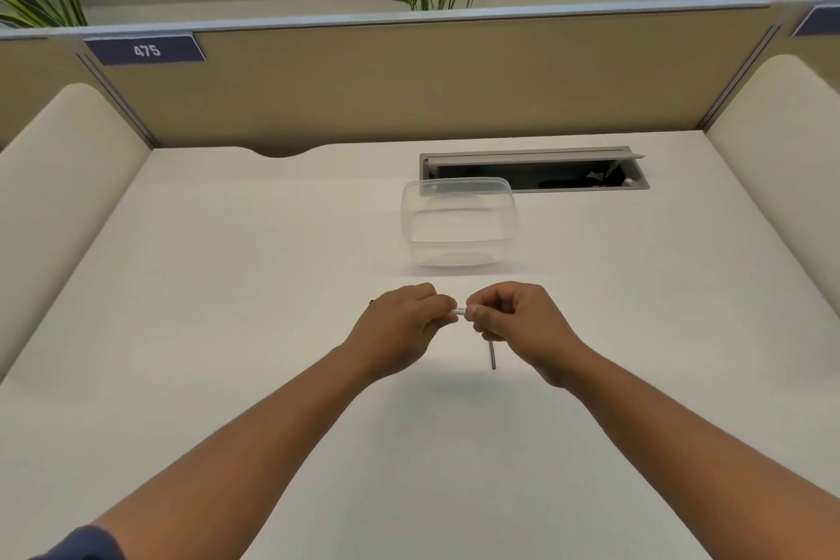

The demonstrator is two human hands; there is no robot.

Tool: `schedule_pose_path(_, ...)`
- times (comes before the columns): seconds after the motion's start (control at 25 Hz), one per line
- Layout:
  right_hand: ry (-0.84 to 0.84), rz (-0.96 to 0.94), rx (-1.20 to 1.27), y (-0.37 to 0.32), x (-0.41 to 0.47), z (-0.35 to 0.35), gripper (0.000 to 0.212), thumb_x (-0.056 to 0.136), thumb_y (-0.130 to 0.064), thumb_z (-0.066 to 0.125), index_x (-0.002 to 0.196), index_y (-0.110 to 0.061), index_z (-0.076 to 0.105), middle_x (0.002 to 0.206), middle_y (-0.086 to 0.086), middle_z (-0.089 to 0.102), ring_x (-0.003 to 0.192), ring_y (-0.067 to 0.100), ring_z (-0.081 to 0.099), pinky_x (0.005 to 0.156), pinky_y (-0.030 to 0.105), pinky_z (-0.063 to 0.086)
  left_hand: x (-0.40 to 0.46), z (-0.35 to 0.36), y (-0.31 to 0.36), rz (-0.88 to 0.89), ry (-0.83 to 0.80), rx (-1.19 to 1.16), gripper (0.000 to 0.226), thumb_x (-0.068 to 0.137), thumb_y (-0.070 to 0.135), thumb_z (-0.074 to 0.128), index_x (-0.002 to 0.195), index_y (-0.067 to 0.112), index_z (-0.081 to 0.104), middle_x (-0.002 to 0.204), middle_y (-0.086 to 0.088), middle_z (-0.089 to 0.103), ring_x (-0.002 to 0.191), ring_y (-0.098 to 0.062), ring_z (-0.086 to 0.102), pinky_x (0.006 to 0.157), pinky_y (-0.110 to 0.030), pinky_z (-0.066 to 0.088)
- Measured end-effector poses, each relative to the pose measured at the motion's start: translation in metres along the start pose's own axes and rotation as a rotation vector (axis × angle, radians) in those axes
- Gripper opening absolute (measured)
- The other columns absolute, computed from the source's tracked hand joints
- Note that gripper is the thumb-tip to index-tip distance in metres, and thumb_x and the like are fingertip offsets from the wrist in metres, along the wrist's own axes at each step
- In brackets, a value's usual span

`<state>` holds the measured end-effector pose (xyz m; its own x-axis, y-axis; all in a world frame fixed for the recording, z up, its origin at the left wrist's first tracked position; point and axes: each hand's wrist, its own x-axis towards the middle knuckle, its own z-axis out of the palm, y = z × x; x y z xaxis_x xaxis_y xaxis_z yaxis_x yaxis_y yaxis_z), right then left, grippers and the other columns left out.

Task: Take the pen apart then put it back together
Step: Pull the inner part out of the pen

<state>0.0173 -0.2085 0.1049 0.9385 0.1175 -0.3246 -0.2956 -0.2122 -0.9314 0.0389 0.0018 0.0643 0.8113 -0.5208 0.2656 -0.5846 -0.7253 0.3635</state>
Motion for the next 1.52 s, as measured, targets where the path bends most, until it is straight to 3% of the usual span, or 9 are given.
schedule_pose_path(0.2, -0.138, 0.134, 0.135, -0.025, -0.004, -0.014, 0.027, 0.098, -0.026, 0.060, 0.098, -0.001, 0.070, 0.088, 0.012, 0.073, 0.069, 0.017, 0.061, 0.064, 0.028, 0.051, 0.013, -0.021, 0.003, 0.103, 0.117, 0.079, 0.025, 0.100, 0.032, 0.049, 0.097, 0.017, 0.069, 0.075, 0.002, 0.062, 0.062, -0.023, 0.052, 0.051, -0.030, 0.039)
schedule_pose_path(0.32, -0.262, 0.241, 0.134, -0.033, -0.005, -0.021, 0.036, 0.101, -0.035, 0.053, 0.091, -0.005, 0.071, 0.082, 0.010, 0.069, 0.062, 0.017, 0.055, 0.055, 0.027, 0.044, 0.017, -0.027, 0.003, 0.131, 0.150, 0.120, 0.022, 0.100, 0.030, 0.052, 0.104, 0.018, 0.070, 0.078, 0.003, 0.063, 0.062, -0.023, 0.051, 0.052, -0.036, 0.043)
schedule_pose_path(0.44, -0.370, 0.341, 0.200, -0.037, -0.008, -0.022, 0.039, 0.101, -0.035, 0.047, 0.083, -0.009, 0.068, 0.076, 0.010, 0.064, 0.055, 0.015, 0.050, 0.046, 0.023, 0.034, 0.018, -0.032, 0.004, 0.164, 0.155, 0.176, 0.025, 0.100, 0.033, 0.053, 0.118, 0.024, 0.068, 0.080, 0.005, 0.060, 0.065, -0.021, 0.049, 0.058, -0.030, 0.035)
schedule_pose_path(0.6, -0.509, 0.411, 0.324, -0.036, -0.013, -0.019, 0.038, 0.097, -0.035, 0.045, 0.075, -0.010, 0.062, 0.069, 0.009, 0.056, 0.047, 0.013, 0.041, 0.041, 0.021, 0.022, 0.019, -0.039, 0.006, 0.209, 0.146, 0.213, 0.023, 0.101, 0.039, 0.050, 0.106, 0.025, 0.068, 0.081, 0.005, 0.057, 0.070, -0.022, 0.051, 0.064, -0.033, 0.037)
schedule_pose_path(0.8, -0.616, 0.452, 0.536, -0.033, -0.019, -0.012, 0.034, 0.094, -0.033, 0.045, 0.071, -0.010, 0.054, 0.063, 0.007, 0.046, 0.046, 0.012, 0.032, 0.039, 0.018, 0.018, 0.022, -0.046, 0.005, 0.311, 0.138, 0.173, 0.019, 0.102, 0.029, 0.052, 0.098, 0.017, 0.066, 0.089, 0.002, 0.062, 0.078, -0.023, 0.052, 0.069, -0.031, 0.039)
schedule_pose_path(0.96, -0.590, 0.452, 0.611, -0.031, -0.021, -0.007, 0.034, 0.092, -0.033, 0.046, 0.067, -0.011, 0.051, 0.060, 0.005, 0.042, 0.043, 0.012, 0.032, 0.039, 0.017, 0.017, 0.023, -0.046, 0.004, 0.340, 0.146, 0.170, 0.012, 0.101, 0.023, 0.054, 0.103, 0.016, 0.063, 0.086, 0.000, 0.062, 0.074, -0.024, 0.049, 0.065, -0.035, 0.042)
schedule_pose_path(1.12, -0.517, 0.447, 0.653, -0.033, -0.025, -0.004, 0.032, 0.093, -0.030, 0.046, 0.065, -0.015, 0.047, 0.059, 0.000, 0.036, 0.042, 0.010, 0.029, 0.041, 0.020, 0.014, 0.021, -0.045, 0.005, 0.341, 0.167, 0.207, 0.021, 0.104, 0.031, 0.045, 0.119, 0.024, 0.058, 0.085, 0.002, 0.059, 0.075, -0.021, 0.047, 0.068, -0.032, 0.037)
schedule_pose_path(1.36, -0.450, 0.427, 0.706, -0.034, -0.031, 0.003, 0.031, 0.093, -0.028, 0.045, 0.065, -0.016, 0.048, 0.061, -0.001, 0.034, 0.045, 0.011, 0.026, 0.044, 0.022, 0.013, 0.021, -0.046, 0.011, 0.317, 0.195, 0.204, 0.006, 0.102, 0.032, 0.051, 0.105, 0.027, 0.054, 0.079, 0.002, 0.055, 0.071, -0.023, 0.046, 0.065, -0.036, 0.039)
schedule_pose_path(1.52, -0.316, 0.264, 0.479, -0.033, -0.034, 0.007, 0.038, 0.099, -0.026, 0.041, 0.061, -0.018, 0.037, 0.061, 0.000, 0.025, 0.051, 0.015, 0.015, 0.049, 0.028, 0.011, 0.023, -0.047, 0.013, 0.297, 0.173, 0.160, 0.009, 0.101, 0.030, 0.051, 0.100, 0.025, 0.059, 0.076, 0.004, 0.056, 0.070, -0.021, 0.046, 0.065, -0.033, 0.035)
